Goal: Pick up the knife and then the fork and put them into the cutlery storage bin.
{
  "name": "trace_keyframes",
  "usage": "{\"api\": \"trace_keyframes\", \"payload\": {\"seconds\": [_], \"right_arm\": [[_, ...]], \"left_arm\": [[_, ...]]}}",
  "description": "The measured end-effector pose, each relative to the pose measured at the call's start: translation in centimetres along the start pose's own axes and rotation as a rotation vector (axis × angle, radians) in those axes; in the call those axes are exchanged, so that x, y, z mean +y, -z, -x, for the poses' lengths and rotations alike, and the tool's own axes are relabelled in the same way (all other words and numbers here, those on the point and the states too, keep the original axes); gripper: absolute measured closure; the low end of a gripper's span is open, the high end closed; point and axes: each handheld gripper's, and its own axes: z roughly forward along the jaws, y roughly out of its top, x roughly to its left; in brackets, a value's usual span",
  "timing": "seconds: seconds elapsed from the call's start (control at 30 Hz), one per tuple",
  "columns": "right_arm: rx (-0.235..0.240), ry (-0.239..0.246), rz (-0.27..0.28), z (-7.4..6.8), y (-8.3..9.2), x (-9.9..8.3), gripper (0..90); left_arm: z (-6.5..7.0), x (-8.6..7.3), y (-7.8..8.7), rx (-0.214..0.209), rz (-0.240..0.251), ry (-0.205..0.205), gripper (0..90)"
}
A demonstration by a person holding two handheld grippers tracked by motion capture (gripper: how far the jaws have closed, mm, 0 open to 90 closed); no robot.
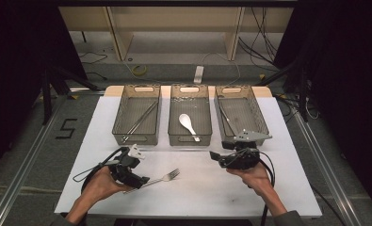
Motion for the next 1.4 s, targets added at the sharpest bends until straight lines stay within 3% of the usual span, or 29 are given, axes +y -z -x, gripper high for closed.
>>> {"api": "trace_keyframes", "payload": {"seconds": [0.5,1.17,1.4], "right_arm": [[0.045,0.021,-0.024,-1.9,-0.2,-1.7,29.4],[0.062,0.034,-0.026,-2.9,0.1,-2.4,28.4],[0.063,0.037,-0.039,-2.9,0.0,-2.5,28.4]], "left_arm": [[0.4,0.1,-0.9,-0.026,-0.087,0.004,35.8],[0.6,0.2,-2.0,-0.06,-0.199,-0.06,57.7],[0.9,0.7,-2.3,-0.084,-0.206,-0.076,66.5]]}}
